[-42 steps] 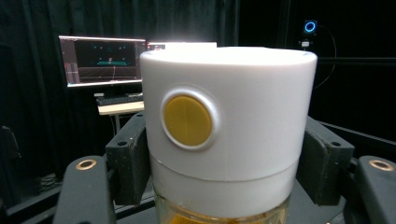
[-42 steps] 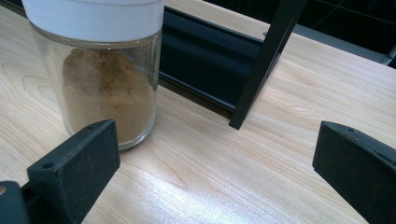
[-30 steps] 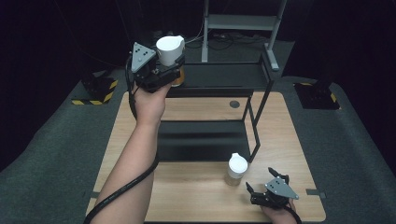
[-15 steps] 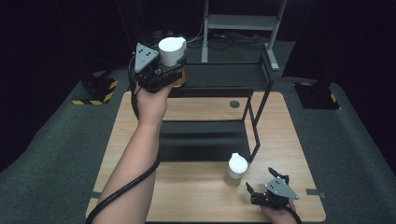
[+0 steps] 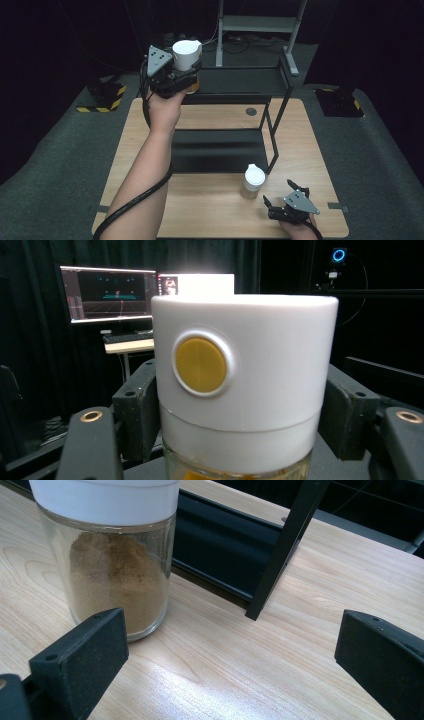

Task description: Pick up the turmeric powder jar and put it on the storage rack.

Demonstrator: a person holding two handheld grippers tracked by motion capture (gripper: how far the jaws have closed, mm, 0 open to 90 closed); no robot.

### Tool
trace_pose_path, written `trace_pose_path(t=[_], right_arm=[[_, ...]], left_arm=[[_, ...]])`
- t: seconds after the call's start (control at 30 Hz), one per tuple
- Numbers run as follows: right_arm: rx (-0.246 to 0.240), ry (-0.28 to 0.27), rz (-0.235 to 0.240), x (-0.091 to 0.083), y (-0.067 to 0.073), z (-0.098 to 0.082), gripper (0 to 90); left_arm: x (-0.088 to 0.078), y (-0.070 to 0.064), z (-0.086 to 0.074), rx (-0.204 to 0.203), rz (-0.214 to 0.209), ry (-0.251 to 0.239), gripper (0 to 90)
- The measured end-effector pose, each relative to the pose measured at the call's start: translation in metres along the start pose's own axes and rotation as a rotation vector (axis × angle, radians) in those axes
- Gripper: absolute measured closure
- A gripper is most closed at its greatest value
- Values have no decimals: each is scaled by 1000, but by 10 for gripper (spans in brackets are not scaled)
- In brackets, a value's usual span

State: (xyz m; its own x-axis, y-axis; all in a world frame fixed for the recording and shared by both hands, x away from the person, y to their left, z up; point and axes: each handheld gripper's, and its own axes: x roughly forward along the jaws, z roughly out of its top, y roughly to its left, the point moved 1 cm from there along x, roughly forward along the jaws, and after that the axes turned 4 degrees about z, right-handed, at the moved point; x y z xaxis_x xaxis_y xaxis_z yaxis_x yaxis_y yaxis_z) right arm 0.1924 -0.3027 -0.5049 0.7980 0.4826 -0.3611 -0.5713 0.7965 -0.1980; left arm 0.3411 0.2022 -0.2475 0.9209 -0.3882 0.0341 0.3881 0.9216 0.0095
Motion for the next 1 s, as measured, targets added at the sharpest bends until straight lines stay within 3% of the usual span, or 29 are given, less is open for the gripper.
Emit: trace_pose_path(t=[0.3,0.37,0.4,0.43,0.47,0.53,0.83,1.0], right_arm=[[-1,0,0,0,0,0,0],[-2,0,1,0,0,0,0],[-2,0,1,0,0,0,0],[-1,0,2,0,0,0,0],[-1,0,2,0,0,0,0],[1,-1,3,0,-1,0,0],[-7,-2,1,0,0,0,0],[-5,-2,1,0,0,0,0]], left_arm=[[1,1,-1,-13,-9,-4,278],[1,-1,0,-7,-5,2,194],[2,-4,1,0,11,6,194],[2,-5,1,-2,19,13,99],[2,-6,2,-12,22,15,99],[2,-6,2,-18,24,15,8],[-8,-14,4,8,51,19,4],[-17,-16,5,18,46,18,4]])
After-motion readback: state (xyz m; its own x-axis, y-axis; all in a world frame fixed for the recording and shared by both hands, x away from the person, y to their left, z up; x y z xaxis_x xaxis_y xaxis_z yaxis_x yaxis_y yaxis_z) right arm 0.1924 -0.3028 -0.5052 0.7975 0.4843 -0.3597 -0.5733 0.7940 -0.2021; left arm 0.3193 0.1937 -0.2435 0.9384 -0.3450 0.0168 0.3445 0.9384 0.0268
